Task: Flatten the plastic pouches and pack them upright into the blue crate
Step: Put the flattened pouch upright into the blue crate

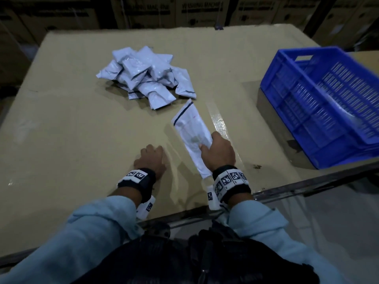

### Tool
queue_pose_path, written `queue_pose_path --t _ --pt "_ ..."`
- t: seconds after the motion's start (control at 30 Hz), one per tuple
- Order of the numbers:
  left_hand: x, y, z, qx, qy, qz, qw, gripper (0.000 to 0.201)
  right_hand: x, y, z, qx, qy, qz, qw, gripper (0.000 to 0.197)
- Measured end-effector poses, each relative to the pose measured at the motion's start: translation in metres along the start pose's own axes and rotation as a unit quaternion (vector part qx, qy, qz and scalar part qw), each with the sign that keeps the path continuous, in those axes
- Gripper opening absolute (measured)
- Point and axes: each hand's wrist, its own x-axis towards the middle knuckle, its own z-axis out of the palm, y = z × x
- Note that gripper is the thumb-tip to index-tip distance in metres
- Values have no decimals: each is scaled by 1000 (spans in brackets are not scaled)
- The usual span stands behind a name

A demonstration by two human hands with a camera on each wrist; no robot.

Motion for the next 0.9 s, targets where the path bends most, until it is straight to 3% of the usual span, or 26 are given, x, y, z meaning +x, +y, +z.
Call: queue_pose_path --t 0.13,0.3,0.43,0.77,0.9 --pt "20 40 0 20 -44 36 998 58 18 7 -43 55 64 1 996 21" --pt "45 99 -10 -15 -79 63 995 50 54 13 -102 122 80 -14 989 18" --pt "57 159 -25 -14 -130 113 985 70 88 25 -149 123 104 -56 985 20" --pt "98 278 -32 -43 -126 90 987 88 169 111 -251 132 172 -86 972 20" --pt "111 316 -23 -62 -116 87 987 80 195 141 -291 115 181 -90 973 18"
